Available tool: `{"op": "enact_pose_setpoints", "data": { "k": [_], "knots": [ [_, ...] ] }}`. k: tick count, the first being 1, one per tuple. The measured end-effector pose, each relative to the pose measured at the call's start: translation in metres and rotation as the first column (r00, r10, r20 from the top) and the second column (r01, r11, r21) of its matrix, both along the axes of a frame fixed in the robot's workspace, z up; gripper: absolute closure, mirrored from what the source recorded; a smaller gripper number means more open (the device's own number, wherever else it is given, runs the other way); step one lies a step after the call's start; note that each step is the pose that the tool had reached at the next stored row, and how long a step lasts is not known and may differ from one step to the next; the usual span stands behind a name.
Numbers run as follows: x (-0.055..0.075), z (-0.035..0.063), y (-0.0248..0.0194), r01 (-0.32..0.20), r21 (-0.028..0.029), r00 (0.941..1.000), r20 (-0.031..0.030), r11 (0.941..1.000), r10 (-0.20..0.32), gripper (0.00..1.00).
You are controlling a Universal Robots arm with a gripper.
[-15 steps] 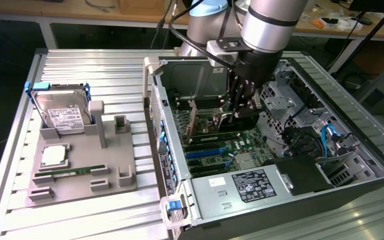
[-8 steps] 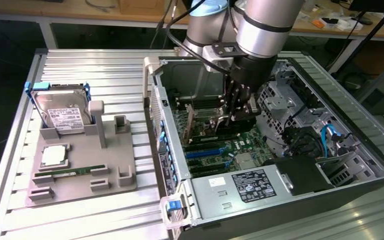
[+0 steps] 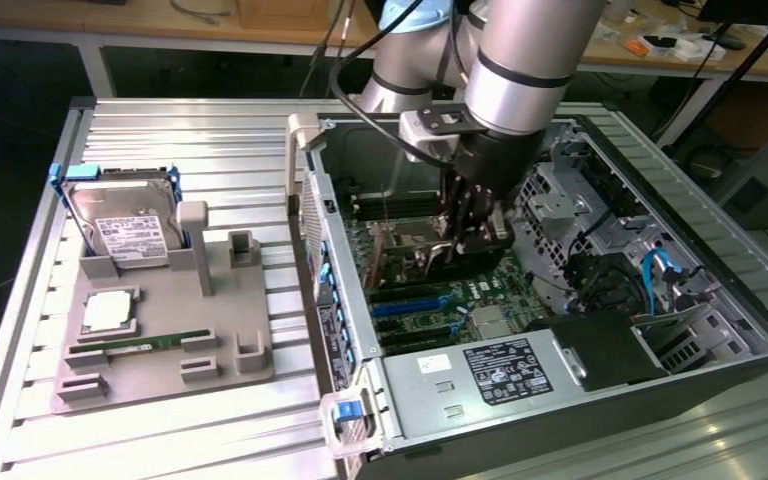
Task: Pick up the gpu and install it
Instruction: 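Insert the gpu into the slot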
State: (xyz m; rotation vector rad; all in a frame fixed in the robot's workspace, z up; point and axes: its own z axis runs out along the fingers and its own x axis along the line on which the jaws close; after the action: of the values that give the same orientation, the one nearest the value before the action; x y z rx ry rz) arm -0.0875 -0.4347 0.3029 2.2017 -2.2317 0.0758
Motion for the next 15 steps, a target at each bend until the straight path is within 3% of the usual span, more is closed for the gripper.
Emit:
{"op": "enact_pose_setpoints", "data": {
  "k": [6,11,15],
  "knots": [
    [-0.019,-0.0055,-0.0011,-0.001,-0.0004,1.0000,0.0000,1.0000,0.001,0.73],
    [-0.021,-0.0102,-0.0057,-0.003,-0.0012,1.0000,0.0002,1.0000,0.003,0.73],
    [-0.022,-0.0116,-0.0069,-0.003,-0.0016,1.0000,0.0001,1.0000,0.003,0.73]
  ]
}}
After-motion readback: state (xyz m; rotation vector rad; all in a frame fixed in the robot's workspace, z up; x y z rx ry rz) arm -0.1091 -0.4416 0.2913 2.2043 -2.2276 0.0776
